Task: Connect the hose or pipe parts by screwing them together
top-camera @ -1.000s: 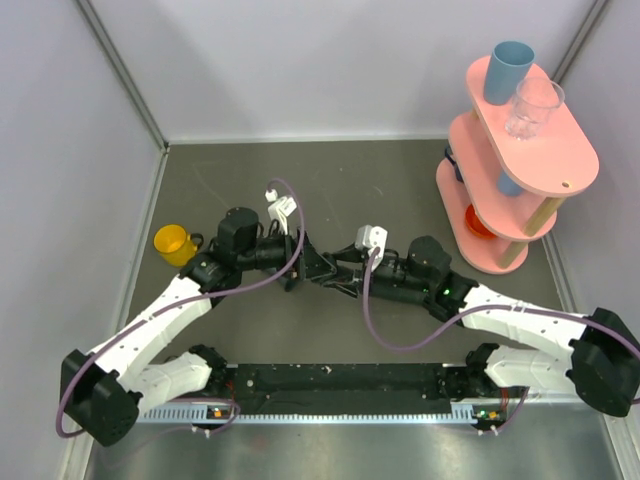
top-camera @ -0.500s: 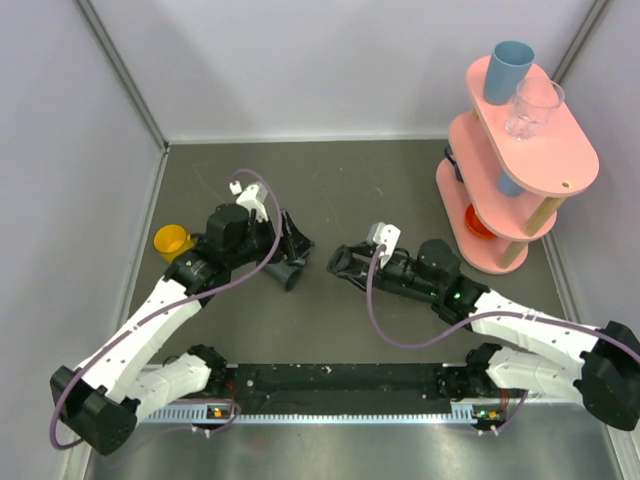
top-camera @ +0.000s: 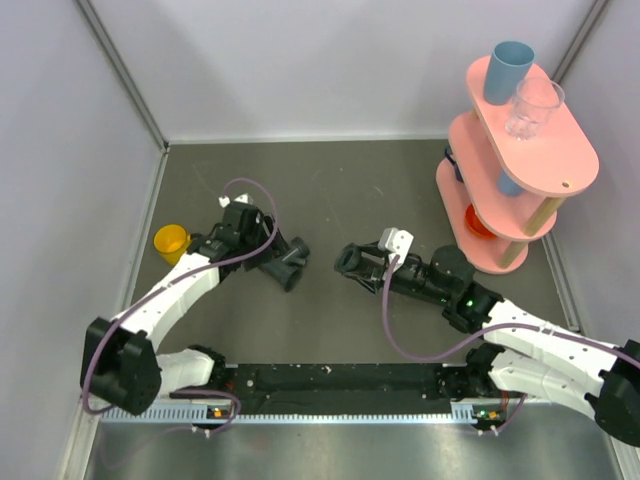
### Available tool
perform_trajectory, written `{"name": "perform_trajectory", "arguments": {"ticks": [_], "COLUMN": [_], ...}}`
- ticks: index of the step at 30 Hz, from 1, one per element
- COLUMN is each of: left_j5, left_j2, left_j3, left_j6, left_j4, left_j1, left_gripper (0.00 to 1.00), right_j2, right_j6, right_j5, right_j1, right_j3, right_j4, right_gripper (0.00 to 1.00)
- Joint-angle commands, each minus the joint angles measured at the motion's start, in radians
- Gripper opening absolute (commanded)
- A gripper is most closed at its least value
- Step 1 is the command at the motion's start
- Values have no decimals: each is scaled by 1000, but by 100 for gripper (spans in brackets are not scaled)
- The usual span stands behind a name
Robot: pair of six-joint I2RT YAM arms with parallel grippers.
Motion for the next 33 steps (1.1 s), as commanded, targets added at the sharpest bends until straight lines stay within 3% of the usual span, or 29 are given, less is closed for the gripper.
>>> {"name": "perform_trajectory", "arguments": {"ticks": [1, 4, 10, 20, 33], "left_j5": [-80, -166, -157, -80, -79], "left_j2": [54, 28, -36, 94, 140], "left_j3": [6, -37, -170, -161, -222], "left_j6": [-70, -136, -277, -322, -357], "left_j4": [-65, -78, 66, 145, 194], "left_j1": [-4, -4, -4, -7, -15], "left_gripper": [74, 77, 81, 82, 71], "right_j2": [-21, -26, -26, -29, -16], "right_j6": [-20, -25, -25, -22, -31], "right_j5": [15, 15, 10, 3, 6], "right_j1": [-7, -5, -8, -7, -7], "right_j3": [6, 3, 2, 0, -1], "right_j4": [13, 12, 15, 13, 16], "right_gripper": [18, 18, 19, 19, 19]}}
